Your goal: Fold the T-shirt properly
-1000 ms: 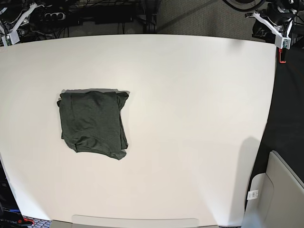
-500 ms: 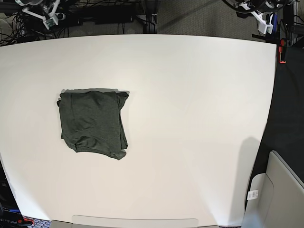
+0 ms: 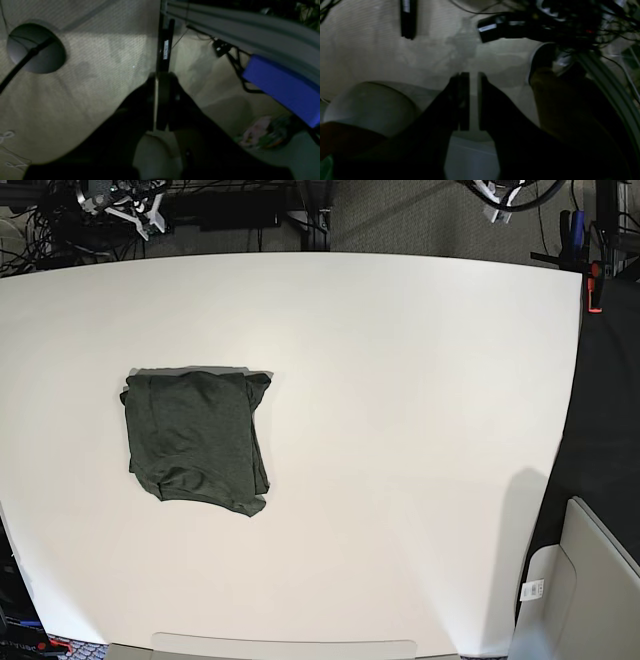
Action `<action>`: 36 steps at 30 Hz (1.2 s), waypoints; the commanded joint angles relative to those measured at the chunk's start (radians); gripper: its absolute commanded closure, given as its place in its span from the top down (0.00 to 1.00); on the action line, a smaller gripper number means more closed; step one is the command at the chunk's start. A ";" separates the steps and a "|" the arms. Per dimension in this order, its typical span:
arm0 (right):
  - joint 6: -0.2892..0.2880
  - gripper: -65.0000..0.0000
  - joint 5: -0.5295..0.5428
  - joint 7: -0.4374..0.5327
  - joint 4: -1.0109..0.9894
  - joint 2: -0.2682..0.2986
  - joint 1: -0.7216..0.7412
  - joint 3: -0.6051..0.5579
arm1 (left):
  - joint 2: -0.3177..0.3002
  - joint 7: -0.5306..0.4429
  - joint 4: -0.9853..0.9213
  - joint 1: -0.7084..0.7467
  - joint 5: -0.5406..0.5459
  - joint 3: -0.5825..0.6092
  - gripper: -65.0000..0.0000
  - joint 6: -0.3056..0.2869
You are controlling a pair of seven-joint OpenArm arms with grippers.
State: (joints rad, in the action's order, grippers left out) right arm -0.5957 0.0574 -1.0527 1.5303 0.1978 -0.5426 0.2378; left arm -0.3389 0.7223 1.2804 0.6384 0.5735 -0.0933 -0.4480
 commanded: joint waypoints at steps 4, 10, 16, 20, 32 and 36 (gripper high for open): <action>0.084 0.06 -0.001 0.059 -0.103 0.012 0.074 -0.090 | -0.013 -0.022 -0.080 -0.059 -0.004 0.043 0.00 -0.004; 0.191 0.06 -0.001 0.167 -0.328 -0.018 0.181 -0.174 | -0.012 -0.025 -0.187 -0.145 -0.004 0.128 0.00 -0.004; 0.265 0.06 -0.066 0.326 -0.578 -0.087 0.286 -0.176 | -0.010 -0.100 -0.342 -0.231 -0.004 0.237 0.00 -0.004; 0.283 0.06 -0.199 0.447 -0.701 -0.143 0.318 -0.176 | -0.009 -0.169 -0.465 -0.277 -0.004 0.320 0.00 -0.002; 0.494 0.07 -0.268 0.777 -1.132 -0.205 0.462 -0.171 | 0.067 -0.303 -0.687 -0.361 -0.004 0.510 0.00 -0.002; 0.521 0.07 -0.273 0.825 -1.178 -0.240 0.485 -0.174 | 0.097 -0.293 -0.687 -0.368 -0.004 0.518 0.00 -0.002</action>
State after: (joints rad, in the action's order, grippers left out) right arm -0.0715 -0.2111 -0.2417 0.3481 -0.0402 -0.0662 0.0662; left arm -0.2432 0.4183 0.5915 0.2569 0.5678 0.4202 -0.4393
